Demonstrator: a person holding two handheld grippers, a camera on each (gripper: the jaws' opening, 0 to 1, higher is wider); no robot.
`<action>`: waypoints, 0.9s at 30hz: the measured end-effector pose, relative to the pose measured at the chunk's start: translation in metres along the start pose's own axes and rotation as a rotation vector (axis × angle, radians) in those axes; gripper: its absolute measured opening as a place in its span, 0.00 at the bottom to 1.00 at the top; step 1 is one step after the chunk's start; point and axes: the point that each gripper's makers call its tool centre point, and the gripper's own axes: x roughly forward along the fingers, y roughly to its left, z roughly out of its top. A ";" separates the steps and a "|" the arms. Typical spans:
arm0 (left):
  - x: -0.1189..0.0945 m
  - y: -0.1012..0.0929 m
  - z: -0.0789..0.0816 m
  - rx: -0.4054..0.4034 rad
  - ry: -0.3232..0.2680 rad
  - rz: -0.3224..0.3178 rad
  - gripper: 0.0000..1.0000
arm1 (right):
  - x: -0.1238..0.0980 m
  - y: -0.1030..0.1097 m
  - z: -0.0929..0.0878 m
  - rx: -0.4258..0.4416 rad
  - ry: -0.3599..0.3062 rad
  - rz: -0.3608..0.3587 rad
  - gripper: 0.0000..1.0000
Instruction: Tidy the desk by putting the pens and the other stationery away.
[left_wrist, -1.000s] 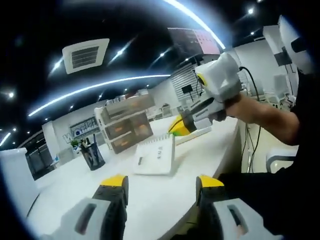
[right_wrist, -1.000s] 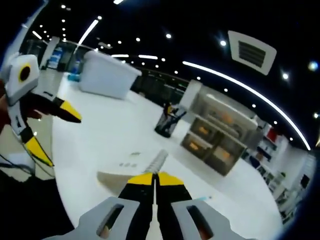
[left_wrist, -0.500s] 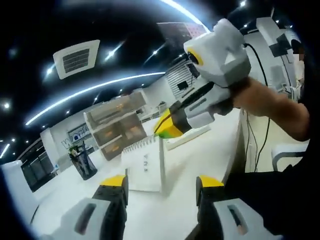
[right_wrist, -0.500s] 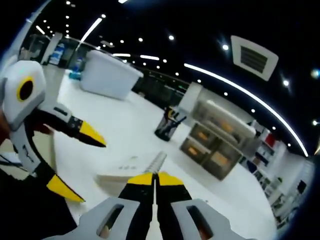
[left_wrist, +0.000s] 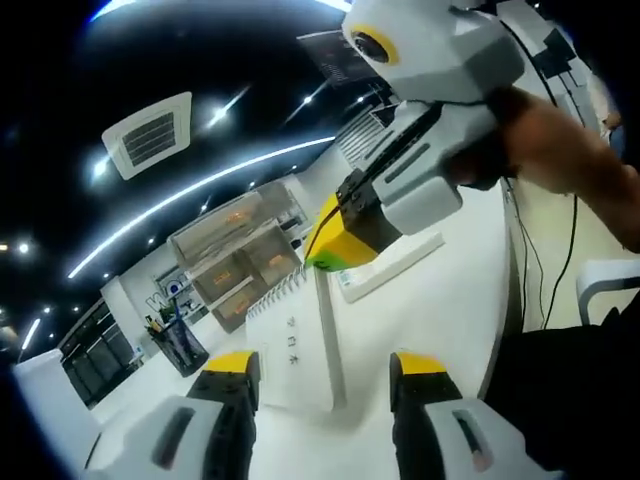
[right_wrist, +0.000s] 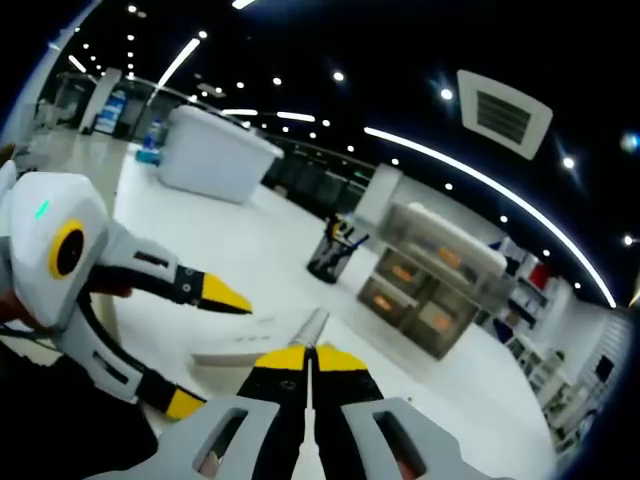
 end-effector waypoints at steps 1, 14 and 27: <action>0.001 0.000 0.001 0.009 0.002 0.004 0.52 | -0.001 0.000 0.000 0.001 0.000 0.000 0.00; 0.005 -0.001 0.003 0.025 0.007 0.021 0.51 | -0.011 -0.003 0.003 0.015 -0.008 -0.005 0.00; 0.009 -0.007 0.009 0.132 0.001 0.051 0.35 | -0.019 -0.003 0.001 0.047 -0.008 0.002 0.00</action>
